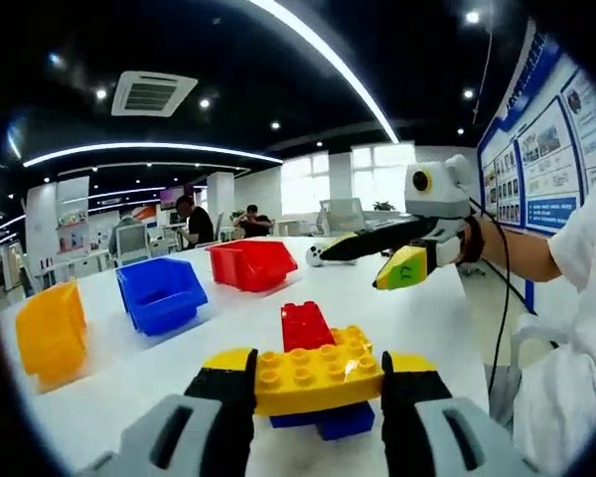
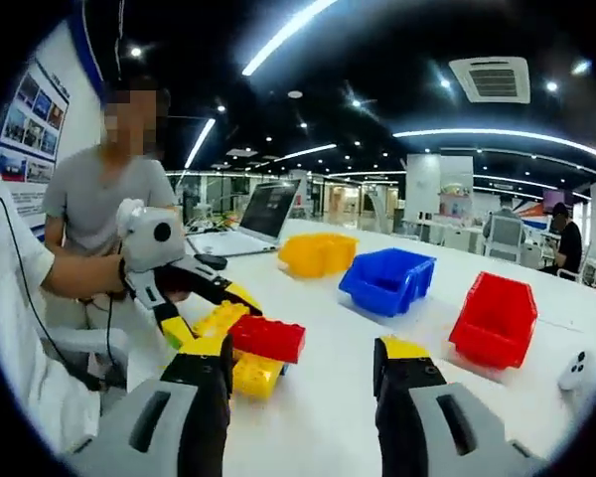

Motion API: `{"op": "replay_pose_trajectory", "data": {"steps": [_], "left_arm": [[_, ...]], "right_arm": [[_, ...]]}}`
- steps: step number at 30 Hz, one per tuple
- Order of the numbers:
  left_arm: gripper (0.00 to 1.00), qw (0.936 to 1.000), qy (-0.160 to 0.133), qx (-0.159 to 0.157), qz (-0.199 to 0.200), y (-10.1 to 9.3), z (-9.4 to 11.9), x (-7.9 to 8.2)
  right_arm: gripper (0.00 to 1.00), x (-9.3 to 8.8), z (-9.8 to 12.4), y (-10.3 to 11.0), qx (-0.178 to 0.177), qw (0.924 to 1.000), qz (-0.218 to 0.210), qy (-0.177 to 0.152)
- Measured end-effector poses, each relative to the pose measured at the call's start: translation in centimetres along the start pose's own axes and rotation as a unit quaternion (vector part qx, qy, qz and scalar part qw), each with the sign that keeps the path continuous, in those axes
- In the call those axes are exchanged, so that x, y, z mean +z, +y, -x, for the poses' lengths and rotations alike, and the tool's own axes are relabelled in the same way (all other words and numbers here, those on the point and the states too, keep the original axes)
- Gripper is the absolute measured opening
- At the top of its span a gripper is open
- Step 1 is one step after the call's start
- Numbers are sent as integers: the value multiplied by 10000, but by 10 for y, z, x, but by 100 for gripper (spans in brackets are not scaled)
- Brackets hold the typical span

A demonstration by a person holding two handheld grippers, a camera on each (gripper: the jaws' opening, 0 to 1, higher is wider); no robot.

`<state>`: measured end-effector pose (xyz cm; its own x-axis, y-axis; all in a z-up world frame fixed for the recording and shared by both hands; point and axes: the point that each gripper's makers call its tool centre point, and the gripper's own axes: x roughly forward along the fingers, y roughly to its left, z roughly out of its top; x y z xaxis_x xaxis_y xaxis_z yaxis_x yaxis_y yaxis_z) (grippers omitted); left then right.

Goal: Take apart the toy blocks one by one and place each separated block into its matching bin, sorting the blocks by their type until all the connected pieces are disassembled and separated into the correct bins

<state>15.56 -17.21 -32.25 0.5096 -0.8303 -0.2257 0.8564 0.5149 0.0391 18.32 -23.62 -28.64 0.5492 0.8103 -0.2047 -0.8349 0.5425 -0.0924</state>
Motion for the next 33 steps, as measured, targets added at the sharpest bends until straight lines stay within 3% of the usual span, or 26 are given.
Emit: {"op": "replay_pose_trajectory", "data": {"steps": [4,7,15,19,26,33], "left_arm": [[50,9997,-68,-247,-29,-8,-3,1],[50,9994,-102,-318,-43,-12,-5,2],[50,9985,-120,-533,-88,-23,-12,5],[50,9970,-114,-760,-112,-26,-12,5],[50,9883,-128,-1496,-264,-35,-5,4],[50,9779,-120,-2051,-380,-49,2,3]], "right_arm": [[58,8,-4,5,212,9997,-73,-96],[52,9,-9,4,177,9997,-133,-65],[47,-7,-23,16,382,9990,-86,209],[46,-5,-23,24,832,9964,-136,91],[43,-18,-17,38,1650,9853,267,341],[38,-30,-11,48,2142,9739,461,594]]}}
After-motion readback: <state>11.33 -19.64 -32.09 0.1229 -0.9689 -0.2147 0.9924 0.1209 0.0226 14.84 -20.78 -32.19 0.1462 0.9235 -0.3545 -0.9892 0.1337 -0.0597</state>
